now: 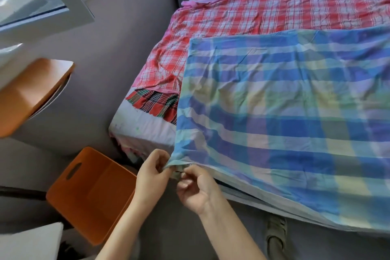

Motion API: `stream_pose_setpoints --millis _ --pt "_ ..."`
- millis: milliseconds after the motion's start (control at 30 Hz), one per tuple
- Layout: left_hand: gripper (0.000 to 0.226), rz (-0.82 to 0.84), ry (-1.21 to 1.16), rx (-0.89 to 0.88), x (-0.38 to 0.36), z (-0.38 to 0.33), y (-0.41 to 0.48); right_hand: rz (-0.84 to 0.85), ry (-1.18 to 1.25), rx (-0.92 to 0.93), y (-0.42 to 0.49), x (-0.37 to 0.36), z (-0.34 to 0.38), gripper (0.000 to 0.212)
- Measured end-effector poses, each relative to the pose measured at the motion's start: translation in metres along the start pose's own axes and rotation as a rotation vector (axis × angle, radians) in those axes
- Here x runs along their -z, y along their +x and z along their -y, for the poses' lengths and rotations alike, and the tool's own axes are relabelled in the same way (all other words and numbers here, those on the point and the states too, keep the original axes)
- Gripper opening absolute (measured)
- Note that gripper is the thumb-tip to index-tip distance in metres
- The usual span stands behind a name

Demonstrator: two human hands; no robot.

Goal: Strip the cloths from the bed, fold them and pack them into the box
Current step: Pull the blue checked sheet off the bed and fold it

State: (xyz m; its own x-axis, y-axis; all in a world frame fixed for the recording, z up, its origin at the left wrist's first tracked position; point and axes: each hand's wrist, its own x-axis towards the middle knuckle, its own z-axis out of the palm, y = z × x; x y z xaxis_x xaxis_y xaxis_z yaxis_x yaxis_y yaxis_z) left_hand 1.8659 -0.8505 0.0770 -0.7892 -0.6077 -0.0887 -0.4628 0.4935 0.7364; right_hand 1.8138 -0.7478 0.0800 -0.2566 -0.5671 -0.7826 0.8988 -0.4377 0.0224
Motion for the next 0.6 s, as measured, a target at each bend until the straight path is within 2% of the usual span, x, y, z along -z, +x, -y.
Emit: stream_pose_setpoints --millis 133,267,467,500,600 --pt "0.019 0.032 0.083 -0.075 0.006 0.006 -0.006 -0.050 -0.139 -0.017 0.004 0.007 -0.027 0.023" --pt "0.020 0.092 0.234 -0.135 0.007 0.011 -0.005 -0.072 -0.321 0.152 0.008 0.013 -0.032 0.017" --pt "0.019 0.122 0.265 -0.168 -0.002 -0.003 0.009 0.042 -0.089 0.244 0.000 0.011 -0.030 0.016" --pt "0.020 0.145 0.240 -0.167 -0.001 -0.006 0.012 0.025 -0.152 0.280 -0.002 0.010 -0.033 0.016" --pt "0.019 0.228 0.063 -0.063 0.009 -0.009 0.021 -0.045 -0.583 0.493 -0.008 0.006 -0.042 0.027"
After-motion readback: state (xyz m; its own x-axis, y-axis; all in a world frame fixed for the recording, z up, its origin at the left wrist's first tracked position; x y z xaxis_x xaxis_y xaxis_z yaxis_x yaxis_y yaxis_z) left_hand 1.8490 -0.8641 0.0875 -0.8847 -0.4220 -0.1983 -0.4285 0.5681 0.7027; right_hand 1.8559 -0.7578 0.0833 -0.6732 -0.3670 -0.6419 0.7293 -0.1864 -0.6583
